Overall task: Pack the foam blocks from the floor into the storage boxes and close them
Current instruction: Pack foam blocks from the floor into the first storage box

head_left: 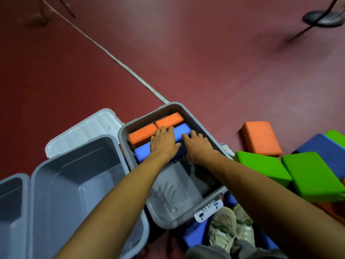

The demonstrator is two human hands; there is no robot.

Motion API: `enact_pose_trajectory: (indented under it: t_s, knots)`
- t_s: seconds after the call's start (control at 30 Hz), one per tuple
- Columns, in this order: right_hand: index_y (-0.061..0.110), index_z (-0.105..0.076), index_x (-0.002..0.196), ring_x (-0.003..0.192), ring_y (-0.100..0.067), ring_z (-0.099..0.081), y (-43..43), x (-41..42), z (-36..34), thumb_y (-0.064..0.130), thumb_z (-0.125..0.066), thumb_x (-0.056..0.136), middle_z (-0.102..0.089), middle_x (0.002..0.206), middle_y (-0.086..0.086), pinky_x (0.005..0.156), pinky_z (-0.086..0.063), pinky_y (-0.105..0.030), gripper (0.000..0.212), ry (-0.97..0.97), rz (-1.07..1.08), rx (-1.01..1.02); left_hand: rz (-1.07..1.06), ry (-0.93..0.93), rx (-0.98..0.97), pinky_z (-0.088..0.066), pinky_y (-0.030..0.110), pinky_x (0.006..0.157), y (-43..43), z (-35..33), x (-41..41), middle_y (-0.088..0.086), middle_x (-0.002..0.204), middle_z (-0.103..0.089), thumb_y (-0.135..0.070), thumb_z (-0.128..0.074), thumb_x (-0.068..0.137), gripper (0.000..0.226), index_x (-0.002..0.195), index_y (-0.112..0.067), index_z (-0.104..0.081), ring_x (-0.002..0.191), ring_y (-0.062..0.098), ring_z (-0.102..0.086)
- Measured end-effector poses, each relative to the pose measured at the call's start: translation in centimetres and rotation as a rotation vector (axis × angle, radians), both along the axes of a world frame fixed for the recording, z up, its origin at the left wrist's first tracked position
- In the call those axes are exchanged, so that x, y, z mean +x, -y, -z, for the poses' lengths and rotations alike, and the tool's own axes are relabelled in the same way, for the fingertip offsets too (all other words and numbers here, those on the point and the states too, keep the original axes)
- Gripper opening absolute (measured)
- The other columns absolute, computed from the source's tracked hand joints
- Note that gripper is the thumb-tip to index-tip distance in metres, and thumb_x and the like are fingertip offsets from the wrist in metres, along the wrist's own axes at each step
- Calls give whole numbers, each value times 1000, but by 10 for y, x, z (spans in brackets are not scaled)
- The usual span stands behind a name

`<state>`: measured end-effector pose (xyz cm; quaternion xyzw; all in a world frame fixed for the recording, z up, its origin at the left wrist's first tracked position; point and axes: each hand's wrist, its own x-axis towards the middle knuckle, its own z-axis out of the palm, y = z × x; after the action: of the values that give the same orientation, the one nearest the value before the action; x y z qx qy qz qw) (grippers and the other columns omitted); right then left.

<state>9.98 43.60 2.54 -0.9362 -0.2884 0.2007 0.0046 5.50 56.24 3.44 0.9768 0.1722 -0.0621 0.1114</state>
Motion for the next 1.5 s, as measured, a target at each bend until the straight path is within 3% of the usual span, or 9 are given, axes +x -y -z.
enact_pose_trajectory:
  t_s: [0.2, 0.4, 0.6, 0.73, 0.9, 1.07, 1.23, 1.5]
  knots:
    - [14, -31, 146, 126, -41, -43, 38, -24, -49, 21, -62, 87, -37, 140, -16, 101, -40, -49, 67, -5, 71, 77, 95, 8, 2, -45, 46, 92, 42, -49, -7, 10, 131, -47, -38, -60, 93, 49, 136, -18, -46, 120, 33, -45]
    - [17, -35, 142, 121, -42, -46, 99, -37, -74, 36, -61, 90, -40, 131, -14, 95, -41, -49, 61, -29, 200, 164, 232, -7, -6, -45, 51, 95, 103, -86, -8, 13, 135, -44, -34, -57, 93, 51, 139, -15, -44, 125, 36, -42]
    - [15, -31, 146, 128, -42, -45, 174, -44, -80, 30, -62, 90, -38, 138, -15, 101, -40, -51, 66, -43, 334, 159, 434, -152, 29, -43, 52, 102, 183, -105, -2, 14, 137, -43, -33, -55, 93, 54, 142, -18, -42, 127, 39, -41]
    - [15, -28, 148, 126, -44, -46, 230, -47, -75, 39, -72, 83, -37, 139, -16, 100, -42, -50, 82, -63, 417, 186, 521, -237, 22, -40, 53, 106, 236, -107, 1, 13, 140, -41, -34, -61, 88, 61, 144, -22, -40, 131, 39, -38]
    - [12, -34, 142, 128, -44, -48, 303, -52, -45, 42, -71, 84, -40, 139, -19, 102, -44, -52, 75, -108, 574, 235, 628, -282, 33, -41, 54, 104, 300, -85, -1, 14, 140, -42, -46, -66, 88, 66, 143, -20, -41, 132, 39, -38]
    - [12, -32, 147, 129, -41, -49, 362, -57, -10, 52, -72, 83, -40, 143, -21, 105, -44, -47, 86, -160, 744, 289, 762, -316, 127, -41, 53, 104, 354, -49, 5, 15, 143, -40, -52, -62, 91, 70, 147, -20, -37, 132, 39, -38]
    - [12, -42, 133, 126, -43, -50, 418, -70, 35, 47, -78, 78, -46, 135, -20, 101, -46, -47, 74, -221, 875, 228, 885, -353, 199, -41, 52, 104, 394, -4, 14, 13, 146, -39, -48, -63, 92, 70, 150, -21, -35, 135, 36, -37]
    - [20, -41, 136, 124, -40, -50, 436, -64, 113, 51, -80, 70, -46, 136, -16, 99, -47, -49, 83, -327, 882, 198, 860, -449, 92, -41, 50, 106, 413, 80, 46, 16, 144, -42, -48, -64, 91, 71, 150, -19, -36, 131, 39, -41]
